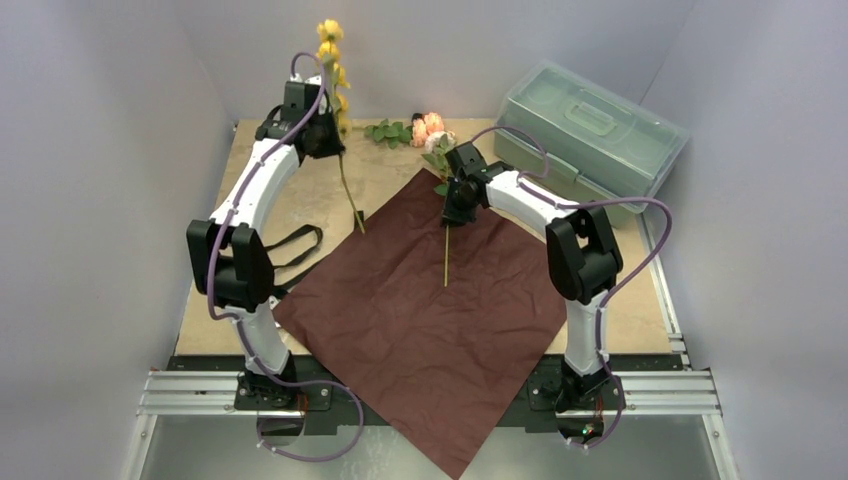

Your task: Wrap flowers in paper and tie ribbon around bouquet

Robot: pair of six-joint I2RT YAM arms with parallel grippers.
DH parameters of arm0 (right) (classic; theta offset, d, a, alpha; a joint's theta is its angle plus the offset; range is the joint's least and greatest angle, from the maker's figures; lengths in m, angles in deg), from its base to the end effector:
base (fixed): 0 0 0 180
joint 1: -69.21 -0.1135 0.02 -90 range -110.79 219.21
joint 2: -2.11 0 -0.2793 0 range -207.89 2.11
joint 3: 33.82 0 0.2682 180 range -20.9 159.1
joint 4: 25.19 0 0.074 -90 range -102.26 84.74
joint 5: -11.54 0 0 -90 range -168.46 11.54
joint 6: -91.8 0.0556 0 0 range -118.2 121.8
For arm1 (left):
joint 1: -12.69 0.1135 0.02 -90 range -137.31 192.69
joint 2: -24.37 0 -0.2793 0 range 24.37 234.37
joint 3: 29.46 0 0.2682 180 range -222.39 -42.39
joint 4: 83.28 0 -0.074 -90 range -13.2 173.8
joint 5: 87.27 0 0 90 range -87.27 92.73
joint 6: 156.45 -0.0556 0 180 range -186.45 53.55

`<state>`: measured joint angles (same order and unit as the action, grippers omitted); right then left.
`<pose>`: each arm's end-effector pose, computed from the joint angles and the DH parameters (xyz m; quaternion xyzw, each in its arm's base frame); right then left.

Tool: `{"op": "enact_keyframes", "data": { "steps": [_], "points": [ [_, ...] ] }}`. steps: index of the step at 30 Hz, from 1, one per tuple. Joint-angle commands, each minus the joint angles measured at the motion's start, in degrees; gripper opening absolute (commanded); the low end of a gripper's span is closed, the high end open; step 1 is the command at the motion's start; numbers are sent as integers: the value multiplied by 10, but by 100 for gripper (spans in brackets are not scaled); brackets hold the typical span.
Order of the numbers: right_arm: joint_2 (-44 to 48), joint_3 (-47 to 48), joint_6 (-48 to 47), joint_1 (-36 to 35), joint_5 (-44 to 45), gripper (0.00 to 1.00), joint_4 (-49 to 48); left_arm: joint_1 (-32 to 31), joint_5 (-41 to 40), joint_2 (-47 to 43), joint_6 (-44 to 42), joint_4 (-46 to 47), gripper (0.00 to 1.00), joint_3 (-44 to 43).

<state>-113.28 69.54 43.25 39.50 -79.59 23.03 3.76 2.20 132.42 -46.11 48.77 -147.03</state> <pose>0.4045 0.2321 0.1974 0.0963 0.9616 0.1571 0.2032 0.4669 -0.0728 0.3429 -0.0915 0.8958 -0.1059 0.4219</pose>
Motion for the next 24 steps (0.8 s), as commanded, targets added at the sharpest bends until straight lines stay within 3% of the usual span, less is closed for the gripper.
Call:
{"op": "enact_keyframes", "data": {
  "steps": [1, 4, 7, 10, 15, 24],
  "points": [
    [-31, 23, -11, -2, -12, 0, -24, -4, 100, -84, 121, 6, 0, 107],
    [-52, 22, -14, -2, -35, 0, -28, -6, 137, -106, 174, 47, 0, 188],
    [-55, 8, -6, -2, -60, 13, -32, -26, 154, -112, 195, 72, 0, 239],
    [-47, 0, -5, -1, -66, 34, -37, -57, 143, -111, 196, 87, 0, 253],
    [-35, 18, -4, 0, -69, 47, -15, -91, 144, -94, 184, 102, 0, 250],
    [59, 2, -2, 19, -73, 55, 16, -115, 138, -81, 196, 149, 0, 268]
  ]
}}
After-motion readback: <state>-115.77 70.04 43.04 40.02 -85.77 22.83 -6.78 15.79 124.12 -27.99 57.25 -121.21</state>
